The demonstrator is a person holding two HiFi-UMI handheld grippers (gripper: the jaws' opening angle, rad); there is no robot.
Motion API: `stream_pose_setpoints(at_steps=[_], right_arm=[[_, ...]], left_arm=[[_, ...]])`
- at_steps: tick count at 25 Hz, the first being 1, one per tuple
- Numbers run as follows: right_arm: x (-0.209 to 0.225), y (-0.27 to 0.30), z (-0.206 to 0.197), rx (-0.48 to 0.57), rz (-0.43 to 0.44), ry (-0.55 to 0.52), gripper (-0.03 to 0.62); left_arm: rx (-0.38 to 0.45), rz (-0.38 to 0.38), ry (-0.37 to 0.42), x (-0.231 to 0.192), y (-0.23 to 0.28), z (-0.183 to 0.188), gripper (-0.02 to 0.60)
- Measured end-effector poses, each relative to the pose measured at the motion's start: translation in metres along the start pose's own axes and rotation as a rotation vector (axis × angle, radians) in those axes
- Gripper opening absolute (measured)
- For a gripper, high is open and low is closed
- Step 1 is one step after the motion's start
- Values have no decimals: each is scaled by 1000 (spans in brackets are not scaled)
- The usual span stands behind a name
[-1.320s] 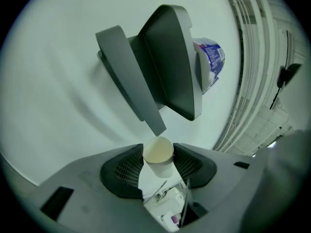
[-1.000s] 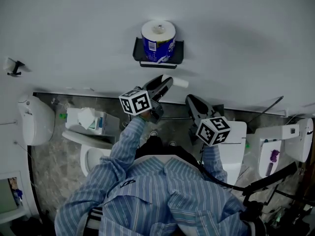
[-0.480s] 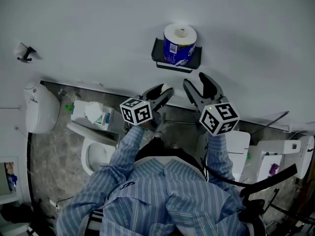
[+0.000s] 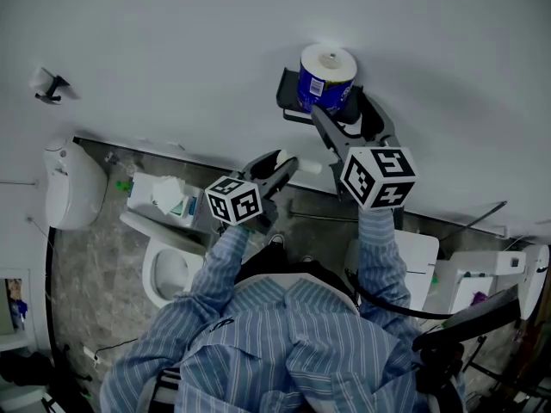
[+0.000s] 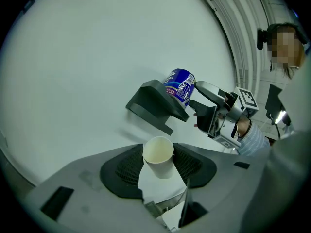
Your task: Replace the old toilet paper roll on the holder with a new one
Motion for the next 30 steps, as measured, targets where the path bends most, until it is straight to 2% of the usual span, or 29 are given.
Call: stream_pose_setpoints(at_steps=[4,8,12,20,30], right_arm=[[-6,17,5,-36,-72,-47,402],[-7,30,7,-53,-92,-12,410],[-6,39,10,-72,-164,-52,411],[-7,46,13,-92,-163,-49,411],[-9,44,10,-61,-157,-85,410]], left_arm=[[7,6,-8,-3,-5,0,193],[6,8,-7,-4,-6,0,193],[10,8,-8,-5,-7,0,192],[21,11,-15,-8,-9,4,192],[19,-4,-29,-12,-9,3,192]])
Point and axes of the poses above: the fingertips, and each gripper's own axes: y forward along the fingers, x to its right, z out of its top, the point moved 10 cm from there along -y, backward along the fingers, and after that the axes turned 2 degrees about z, right-handed, at the moved point
